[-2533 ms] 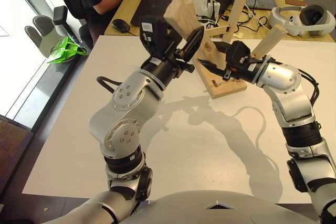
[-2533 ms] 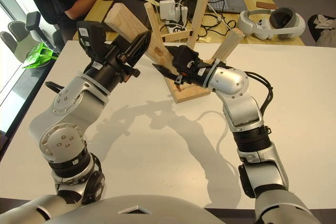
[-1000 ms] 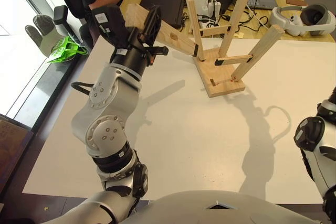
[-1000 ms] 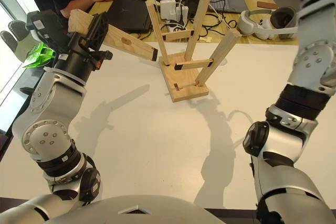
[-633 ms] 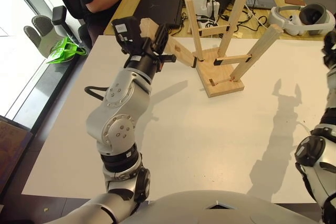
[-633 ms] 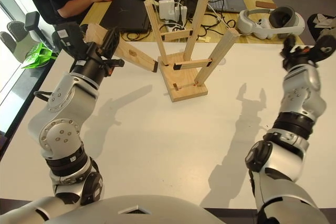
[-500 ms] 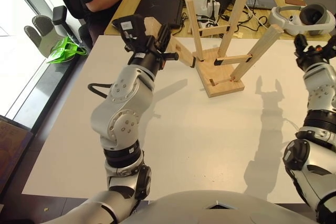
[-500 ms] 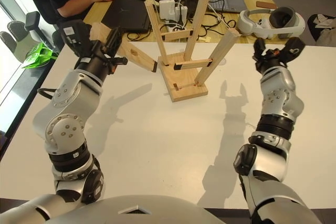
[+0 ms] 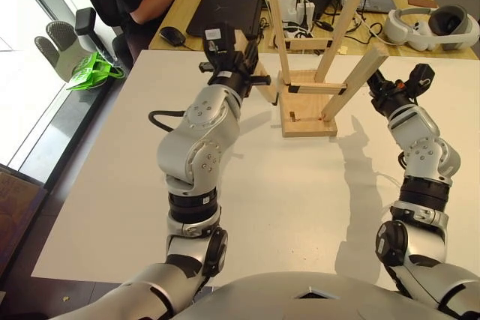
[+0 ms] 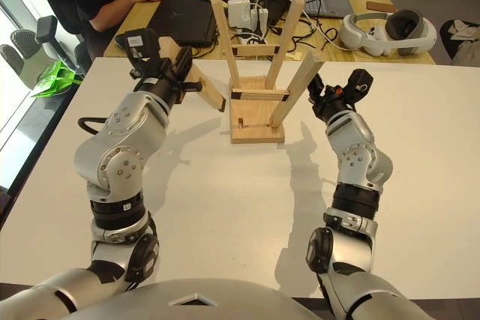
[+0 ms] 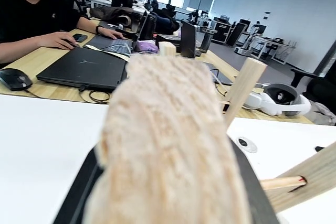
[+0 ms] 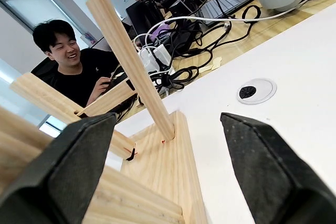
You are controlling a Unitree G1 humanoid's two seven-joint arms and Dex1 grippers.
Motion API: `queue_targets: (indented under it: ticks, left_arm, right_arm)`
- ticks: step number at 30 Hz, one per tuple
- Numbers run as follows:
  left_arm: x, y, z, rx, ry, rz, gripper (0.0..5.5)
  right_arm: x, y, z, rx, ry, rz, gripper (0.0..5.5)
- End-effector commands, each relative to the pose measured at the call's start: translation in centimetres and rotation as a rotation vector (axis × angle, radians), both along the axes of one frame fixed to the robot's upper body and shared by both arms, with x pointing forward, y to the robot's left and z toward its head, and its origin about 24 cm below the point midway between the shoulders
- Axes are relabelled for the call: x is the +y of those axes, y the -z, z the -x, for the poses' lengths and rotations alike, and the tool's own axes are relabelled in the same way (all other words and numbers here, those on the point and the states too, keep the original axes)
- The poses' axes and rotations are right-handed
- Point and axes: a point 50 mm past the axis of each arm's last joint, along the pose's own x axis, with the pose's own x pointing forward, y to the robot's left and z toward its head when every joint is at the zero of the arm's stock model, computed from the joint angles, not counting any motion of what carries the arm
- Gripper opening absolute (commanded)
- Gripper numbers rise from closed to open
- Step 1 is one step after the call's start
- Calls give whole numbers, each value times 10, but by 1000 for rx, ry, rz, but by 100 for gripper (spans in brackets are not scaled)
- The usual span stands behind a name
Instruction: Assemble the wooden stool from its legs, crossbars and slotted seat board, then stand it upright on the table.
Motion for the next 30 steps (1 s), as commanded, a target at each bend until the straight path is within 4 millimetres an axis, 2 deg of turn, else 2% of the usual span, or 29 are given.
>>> queue_targets:
  ticks: [1,6,9,12,16,21,24,26,30]
  left_arm:
    - [12,1,1,14,-44,-7,101]
    - [1,-2,0,-5,-25,-4,101]
    - [-7,-3,2,-5,-9,73,101]
    - [-8,6,7,45,-23,190,101]
    - [-10,20,11,121,-35,297,101]
    - [-14,34,8,197,-33,385,101]
    - [-16,33,9,197,-31,422,101]
    - [-17,37,11,214,-37,433,101]
    - [-22,45,11,248,-41,452,101]
  right_arm:
    - [8,-2,7,14,-24,-9,371]
    - [9,-4,6,20,-28,11,371]
    - [-6,-10,1,-11,72,59,371]
    - [-20,-14,0,-36,182,41,371]
    - [-21,-18,3,-70,218,20,371]
    - [8,-40,22,-238,125,-12,371]
    - [29,-53,53,-358,4,220,371]
    - [37,-55,71,-377,-61,281,371]
    - [42,-61,83,-410,-120,336,371]
